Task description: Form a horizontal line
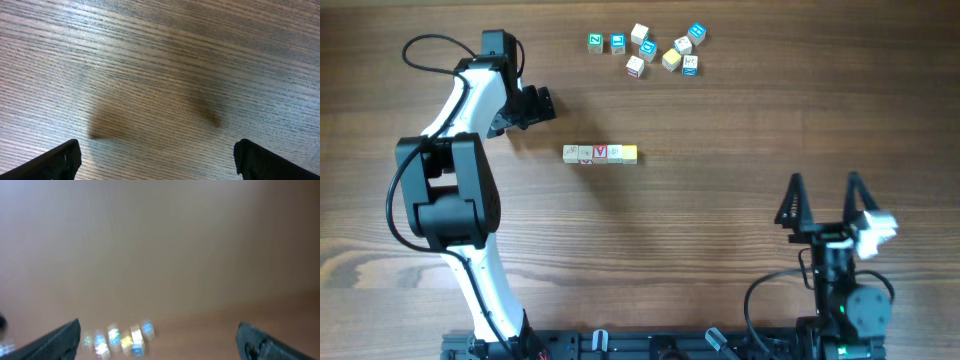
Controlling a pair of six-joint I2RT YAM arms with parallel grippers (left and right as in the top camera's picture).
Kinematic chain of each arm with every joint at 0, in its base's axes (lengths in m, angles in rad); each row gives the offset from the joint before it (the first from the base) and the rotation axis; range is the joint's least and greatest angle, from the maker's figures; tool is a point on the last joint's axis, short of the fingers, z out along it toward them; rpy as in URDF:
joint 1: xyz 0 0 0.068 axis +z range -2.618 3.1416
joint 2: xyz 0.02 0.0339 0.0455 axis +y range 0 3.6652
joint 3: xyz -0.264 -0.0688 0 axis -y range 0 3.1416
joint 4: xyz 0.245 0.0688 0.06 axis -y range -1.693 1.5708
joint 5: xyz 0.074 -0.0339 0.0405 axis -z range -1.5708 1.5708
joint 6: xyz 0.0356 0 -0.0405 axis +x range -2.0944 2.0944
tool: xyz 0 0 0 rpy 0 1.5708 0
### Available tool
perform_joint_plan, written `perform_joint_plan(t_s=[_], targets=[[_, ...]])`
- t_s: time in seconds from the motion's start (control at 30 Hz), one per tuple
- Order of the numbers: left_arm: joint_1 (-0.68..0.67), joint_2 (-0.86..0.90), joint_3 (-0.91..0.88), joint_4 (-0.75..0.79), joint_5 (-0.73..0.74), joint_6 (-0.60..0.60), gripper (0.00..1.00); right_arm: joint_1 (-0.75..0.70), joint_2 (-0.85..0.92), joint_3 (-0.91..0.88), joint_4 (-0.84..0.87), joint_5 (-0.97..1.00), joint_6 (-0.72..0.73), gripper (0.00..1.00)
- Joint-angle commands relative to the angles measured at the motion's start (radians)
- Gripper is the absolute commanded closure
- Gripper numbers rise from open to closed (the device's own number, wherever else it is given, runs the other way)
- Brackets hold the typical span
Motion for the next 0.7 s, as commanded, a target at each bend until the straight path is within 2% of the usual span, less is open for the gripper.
perform_joint_plan(t_s=[0.0,0.07,0.67], targets=[[-0.003,0.012,-0.001,0.000,-0.010,-0.013,0.00,-0.004,-0.008,-0.003,-0.171,-0.023,-0.073,0.00],[-0.003,0.012,-0.001,0.000,-0.010,-0.013,0.00,-0.004,-0.009,-0.003,-0.166,-0.055,-0.164,0.00],[-0.003,0.012,-0.001,0.000,-0.010,-0.013,0.00,-0.004,-0.007,-0.003,-0.167,-0.061,-0.164,0.00]])
